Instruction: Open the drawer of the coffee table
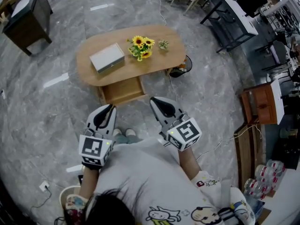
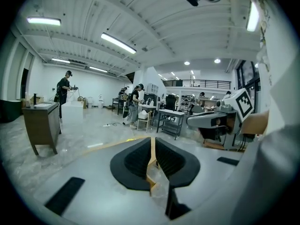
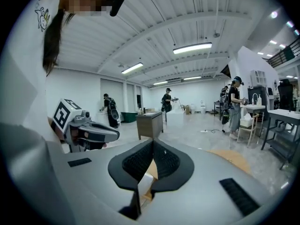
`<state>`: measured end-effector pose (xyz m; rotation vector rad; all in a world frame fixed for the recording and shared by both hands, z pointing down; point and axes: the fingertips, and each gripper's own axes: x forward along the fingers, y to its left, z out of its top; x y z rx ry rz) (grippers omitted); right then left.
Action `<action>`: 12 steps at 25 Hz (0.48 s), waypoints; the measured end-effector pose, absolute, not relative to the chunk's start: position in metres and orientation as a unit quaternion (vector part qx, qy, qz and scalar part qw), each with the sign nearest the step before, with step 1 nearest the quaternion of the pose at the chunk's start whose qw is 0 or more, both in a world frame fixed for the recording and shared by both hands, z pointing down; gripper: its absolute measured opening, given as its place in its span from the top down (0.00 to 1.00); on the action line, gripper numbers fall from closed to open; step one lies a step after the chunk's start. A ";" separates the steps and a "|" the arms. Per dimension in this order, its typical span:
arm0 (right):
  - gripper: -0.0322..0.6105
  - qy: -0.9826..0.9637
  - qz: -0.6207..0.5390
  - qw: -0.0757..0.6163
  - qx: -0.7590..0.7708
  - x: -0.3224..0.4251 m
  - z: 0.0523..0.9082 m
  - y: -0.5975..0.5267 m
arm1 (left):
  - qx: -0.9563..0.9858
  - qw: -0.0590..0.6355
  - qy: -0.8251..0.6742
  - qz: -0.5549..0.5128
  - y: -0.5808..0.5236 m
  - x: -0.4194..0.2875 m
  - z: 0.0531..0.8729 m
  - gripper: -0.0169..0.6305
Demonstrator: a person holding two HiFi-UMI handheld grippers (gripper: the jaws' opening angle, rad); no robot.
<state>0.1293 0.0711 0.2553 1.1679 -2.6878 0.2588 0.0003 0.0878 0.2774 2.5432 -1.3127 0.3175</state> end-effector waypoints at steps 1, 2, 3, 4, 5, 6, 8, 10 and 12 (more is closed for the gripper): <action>0.95 -0.908 0.095 0.102 0.395 0.131 0.259 0.073 | 0.874 0.133 -0.453 0.111 0.090 0.000 0.279 0.93; 0.95 -0.908 0.102 0.103 0.394 0.132 0.262 0.075 | 0.874 0.136 -0.454 0.112 0.092 0.001 0.281 0.94; 0.95 -0.907 0.111 0.103 0.393 0.134 0.264 0.077 | 0.873 0.138 -0.454 0.112 0.094 0.001 0.282 0.95; 0.95 -0.906 0.120 0.103 0.392 0.135 0.267 0.079 | 0.873 0.140 -0.455 0.111 0.095 0.001 0.283 0.95; 0.95 -0.906 0.128 0.102 0.391 0.135 0.270 0.080 | 0.872 0.142 -0.456 0.110 0.096 0.000 0.284 0.95; 0.95 -0.906 0.134 0.102 0.389 0.136 0.273 0.082 | 0.870 0.144 -0.458 0.110 0.098 0.000 0.285 0.96; 0.95 -0.905 0.139 0.107 0.388 0.138 0.277 0.084 | 0.867 0.145 -0.463 0.113 0.100 -0.001 0.290 0.96; 0.95 -0.904 0.142 0.108 0.389 0.141 0.279 0.086 | 0.865 0.144 -0.466 0.116 0.102 0.000 0.293 0.96; 0.95 -0.903 0.142 0.107 0.391 0.144 0.280 0.086 | 0.865 0.146 -0.467 0.117 0.102 0.003 0.293 0.97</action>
